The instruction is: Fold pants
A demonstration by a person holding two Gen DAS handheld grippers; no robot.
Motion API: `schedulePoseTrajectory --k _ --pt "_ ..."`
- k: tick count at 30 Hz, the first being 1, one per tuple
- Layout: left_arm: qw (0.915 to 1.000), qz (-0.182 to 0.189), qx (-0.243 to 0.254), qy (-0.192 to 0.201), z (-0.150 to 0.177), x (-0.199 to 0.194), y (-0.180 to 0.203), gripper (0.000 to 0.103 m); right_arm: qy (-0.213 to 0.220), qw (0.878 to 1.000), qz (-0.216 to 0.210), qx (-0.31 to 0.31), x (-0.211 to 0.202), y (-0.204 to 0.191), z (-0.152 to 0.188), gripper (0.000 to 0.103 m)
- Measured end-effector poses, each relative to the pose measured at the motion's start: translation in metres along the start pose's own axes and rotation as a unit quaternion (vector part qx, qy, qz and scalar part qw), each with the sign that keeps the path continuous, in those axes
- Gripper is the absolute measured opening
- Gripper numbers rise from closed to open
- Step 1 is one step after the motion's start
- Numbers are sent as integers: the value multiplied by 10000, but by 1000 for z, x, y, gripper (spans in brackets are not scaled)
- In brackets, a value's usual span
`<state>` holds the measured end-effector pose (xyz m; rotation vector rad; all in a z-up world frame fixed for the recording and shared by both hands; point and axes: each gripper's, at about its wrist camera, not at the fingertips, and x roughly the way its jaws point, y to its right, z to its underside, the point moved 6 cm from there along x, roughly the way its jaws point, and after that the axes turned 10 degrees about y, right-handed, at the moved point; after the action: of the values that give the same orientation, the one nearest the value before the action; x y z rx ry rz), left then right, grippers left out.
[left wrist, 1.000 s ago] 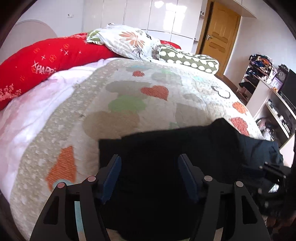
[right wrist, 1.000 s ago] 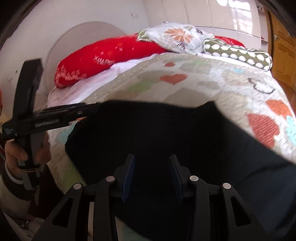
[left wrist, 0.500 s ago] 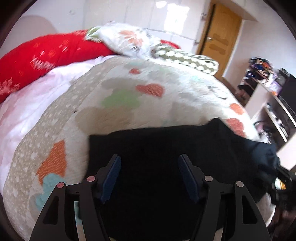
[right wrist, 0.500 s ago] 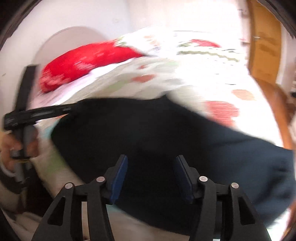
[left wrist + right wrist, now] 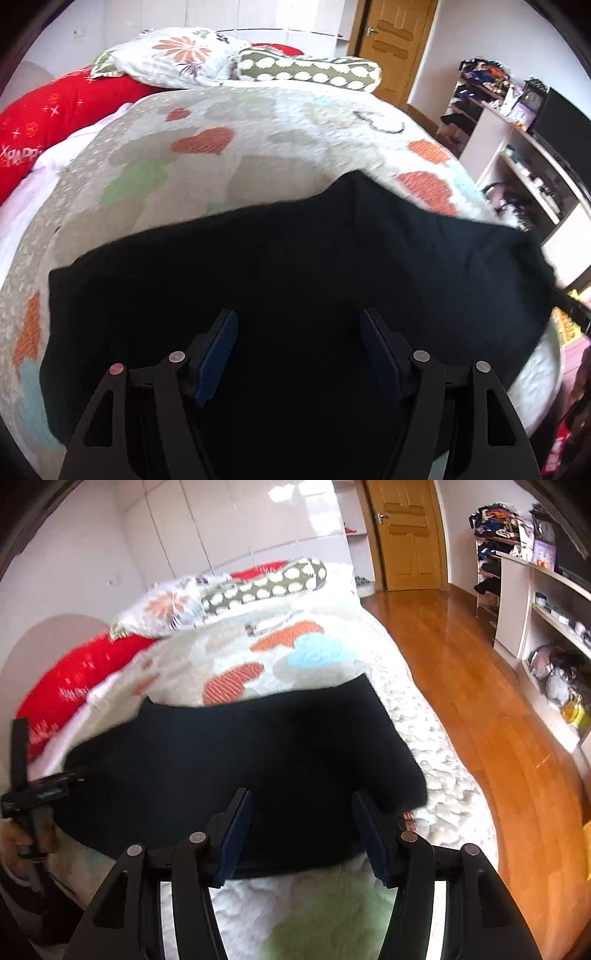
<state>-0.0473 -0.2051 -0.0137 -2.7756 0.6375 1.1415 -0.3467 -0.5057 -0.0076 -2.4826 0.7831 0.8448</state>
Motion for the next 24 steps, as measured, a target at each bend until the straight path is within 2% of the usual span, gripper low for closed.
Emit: schedulePoseTrajectory --k 4,10,17,24 --pt "9994 120 229 211 -16 -1 26 75 12 10000 -41 69 -17 1 -1 63" --pt "9985 351 412 123 -12 7 53 75 -69 9998 -54 190 -20 2 8 64" --pt "9987 359 261 -256 -1 28 53 75 -328 9991 56 278 -8 9 20 64" --pt "9976 465 484 -187 -11 26 79 77 -200 9979 -88 611 -8 17 21 67"
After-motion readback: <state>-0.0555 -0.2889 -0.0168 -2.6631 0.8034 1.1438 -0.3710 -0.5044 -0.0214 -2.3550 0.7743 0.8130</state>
